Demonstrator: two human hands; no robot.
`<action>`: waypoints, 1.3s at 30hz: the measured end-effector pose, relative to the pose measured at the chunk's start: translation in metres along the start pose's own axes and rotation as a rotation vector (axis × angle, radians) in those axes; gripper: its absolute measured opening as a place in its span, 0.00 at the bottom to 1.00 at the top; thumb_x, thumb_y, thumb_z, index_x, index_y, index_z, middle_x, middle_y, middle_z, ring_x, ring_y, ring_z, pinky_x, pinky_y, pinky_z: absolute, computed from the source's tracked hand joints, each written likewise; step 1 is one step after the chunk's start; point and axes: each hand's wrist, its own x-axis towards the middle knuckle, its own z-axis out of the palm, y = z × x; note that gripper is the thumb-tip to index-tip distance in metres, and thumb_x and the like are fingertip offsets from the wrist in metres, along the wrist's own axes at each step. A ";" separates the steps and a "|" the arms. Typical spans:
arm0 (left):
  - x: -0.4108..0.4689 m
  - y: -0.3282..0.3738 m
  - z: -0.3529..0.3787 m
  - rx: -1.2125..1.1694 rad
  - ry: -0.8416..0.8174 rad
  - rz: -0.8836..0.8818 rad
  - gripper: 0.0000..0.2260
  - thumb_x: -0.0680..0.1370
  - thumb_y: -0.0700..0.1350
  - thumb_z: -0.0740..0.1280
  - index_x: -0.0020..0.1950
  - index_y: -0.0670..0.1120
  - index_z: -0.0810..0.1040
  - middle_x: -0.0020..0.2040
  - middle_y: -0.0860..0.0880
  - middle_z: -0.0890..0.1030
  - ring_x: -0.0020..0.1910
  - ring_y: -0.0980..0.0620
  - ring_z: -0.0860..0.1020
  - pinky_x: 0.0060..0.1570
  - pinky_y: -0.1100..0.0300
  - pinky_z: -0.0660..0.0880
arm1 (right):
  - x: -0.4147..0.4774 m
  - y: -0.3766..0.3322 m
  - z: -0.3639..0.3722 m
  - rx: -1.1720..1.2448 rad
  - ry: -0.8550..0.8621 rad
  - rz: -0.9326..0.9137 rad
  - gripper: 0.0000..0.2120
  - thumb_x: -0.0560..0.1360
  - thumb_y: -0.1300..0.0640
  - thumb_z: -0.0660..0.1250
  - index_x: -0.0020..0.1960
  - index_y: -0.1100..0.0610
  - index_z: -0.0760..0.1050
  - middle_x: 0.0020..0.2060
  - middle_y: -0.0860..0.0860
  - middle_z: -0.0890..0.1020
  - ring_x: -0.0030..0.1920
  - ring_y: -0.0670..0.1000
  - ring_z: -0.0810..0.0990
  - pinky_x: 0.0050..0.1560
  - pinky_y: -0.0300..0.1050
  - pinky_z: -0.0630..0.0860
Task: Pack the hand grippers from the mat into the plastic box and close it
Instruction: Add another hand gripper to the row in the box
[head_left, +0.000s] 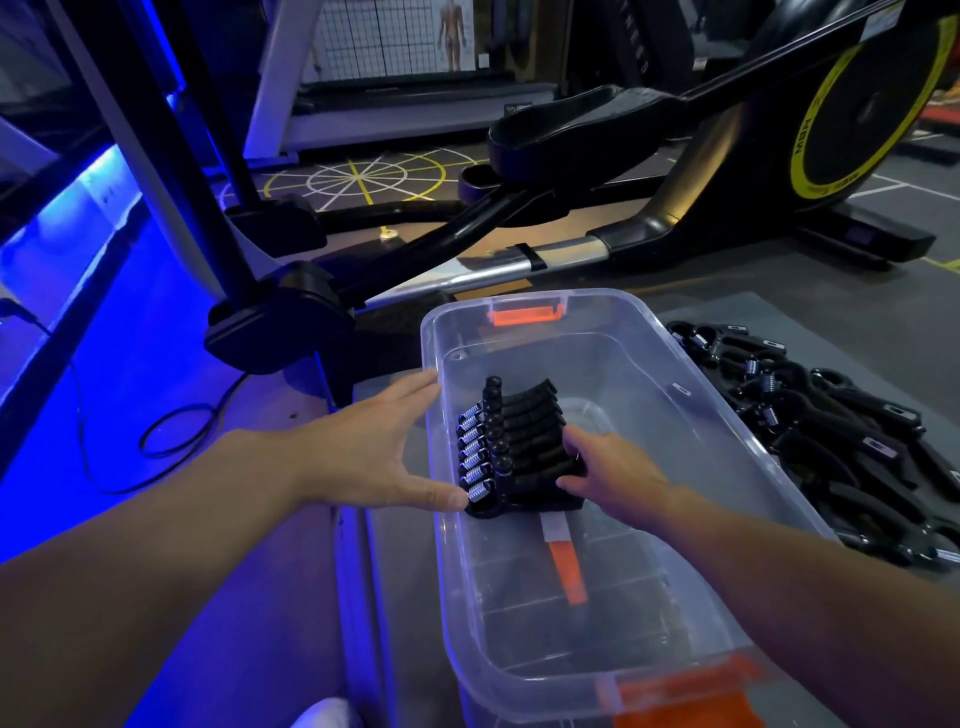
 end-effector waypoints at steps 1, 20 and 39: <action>-0.001 0.001 -0.001 0.001 -0.008 -0.005 0.58 0.60 0.73 0.69 0.80 0.53 0.43 0.78 0.63 0.39 0.77 0.64 0.46 0.70 0.68 0.50 | 0.000 0.000 -0.001 -0.010 0.000 -0.004 0.14 0.72 0.49 0.70 0.44 0.50 0.64 0.39 0.45 0.75 0.40 0.52 0.73 0.38 0.47 0.66; -0.006 0.009 -0.002 0.009 0.012 -0.009 0.56 0.62 0.69 0.71 0.80 0.52 0.44 0.79 0.62 0.41 0.73 0.67 0.48 0.67 0.71 0.50 | -0.003 -0.004 -0.003 0.021 0.017 0.047 0.18 0.72 0.47 0.71 0.55 0.53 0.67 0.44 0.46 0.76 0.46 0.53 0.76 0.40 0.46 0.65; 0.027 0.073 -0.002 0.108 0.265 0.150 0.30 0.75 0.67 0.56 0.71 0.51 0.71 0.70 0.55 0.72 0.69 0.54 0.69 0.69 0.54 0.66 | -0.032 -0.010 -0.092 0.486 0.354 0.127 0.05 0.75 0.58 0.66 0.51 0.53 0.73 0.34 0.53 0.81 0.36 0.56 0.82 0.40 0.55 0.80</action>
